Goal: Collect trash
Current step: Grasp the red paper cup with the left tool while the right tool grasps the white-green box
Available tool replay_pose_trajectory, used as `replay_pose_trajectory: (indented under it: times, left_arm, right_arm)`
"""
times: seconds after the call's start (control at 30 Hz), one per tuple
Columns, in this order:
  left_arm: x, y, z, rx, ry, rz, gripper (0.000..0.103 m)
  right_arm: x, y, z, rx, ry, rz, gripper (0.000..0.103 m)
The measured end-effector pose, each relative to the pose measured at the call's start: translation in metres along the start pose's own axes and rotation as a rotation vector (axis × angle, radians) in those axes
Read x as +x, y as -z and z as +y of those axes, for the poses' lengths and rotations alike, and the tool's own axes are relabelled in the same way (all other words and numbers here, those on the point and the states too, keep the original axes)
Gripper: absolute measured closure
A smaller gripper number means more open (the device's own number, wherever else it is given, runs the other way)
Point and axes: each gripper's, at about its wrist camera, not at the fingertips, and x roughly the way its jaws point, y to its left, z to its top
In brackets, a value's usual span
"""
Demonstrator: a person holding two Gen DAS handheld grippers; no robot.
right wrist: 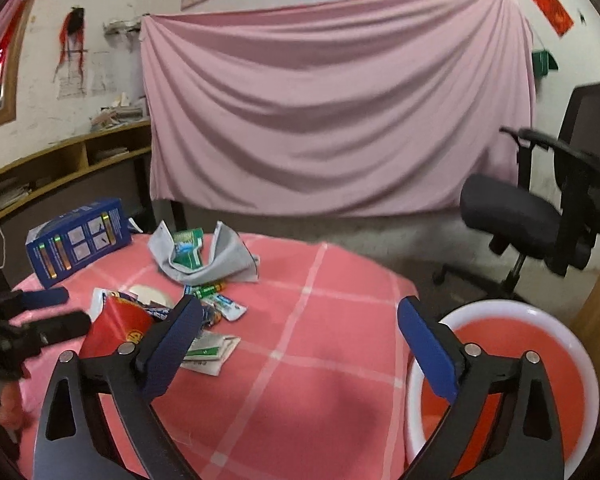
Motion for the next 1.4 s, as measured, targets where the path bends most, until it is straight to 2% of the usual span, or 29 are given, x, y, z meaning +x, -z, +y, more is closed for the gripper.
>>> replay_pose_trajectory:
  times: [0.1, 0.2, 0.37, 0.53, 0.57, 0.63, 0.83, 1.13, 1.33, 1.4]
  left_arm:
    - [0.009, -0.002, -0.008, 0.021, -0.009, 0.058, 0.003]
    - [0.017, -0.005, -0.012, 0.026, -0.018, 0.1, 0.01]
    - [0.014, 0.0, 0.005, -0.036, 0.003, 0.124, 0.041]
    - [-0.003, 0.004, 0.022, -0.077, 0.022, 0.11, 0.046]
    - [-0.006, 0.005, 0.022, -0.074, 0.016, 0.101, 0.055]
    - [-0.014, 0.008, 0.026, -0.059, -0.009, 0.095, 0.064]
    - [-0.025, 0.018, 0.042, -0.086, -0.025, 0.088, 0.064]
    - [-0.031, 0.02, 0.055, -0.081, -0.038, 0.057, 0.064]
    - [-0.033, 0.023, 0.059, -0.089, -0.027, 0.054, 0.063]
    - [-0.033, 0.022, 0.058, -0.086, -0.024, 0.052, 0.063]
  right_arm:
    - [0.006, 0.0, -0.003, 0.008, -0.005, 0.035, 0.005]
    - [0.012, 0.0, -0.007, 0.017, -0.005, 0.061, 0.005]
    - [0.018, 0.0, -0.009, 0.036, -0.018, 0.091, 0.005]
    - [0.023, 0.001, -0.002, 0.033, -0.047, 0.134, 0.005]
    - [0.025, 0.001, 0.001, 0.03, -0.057, 0.143, 0.005]
    - [0.028, 0.001, 0.009, 0.023, -0.082, 0.164, 0.005]
    - [0.043, 0.005, 0.032, 0.019, -0.147, 0.252, 0.005]
    - [0.071, 0.009, 0.056, 0.027, -0.167, 0.359, 0.005]
    - [0.089, 0.015, 0.069, 0.014, -0.15, 0.432, 0.005]
    - [0.089, 0.016, 0.07, 0.008, -0.136, 0.435, 0.012]
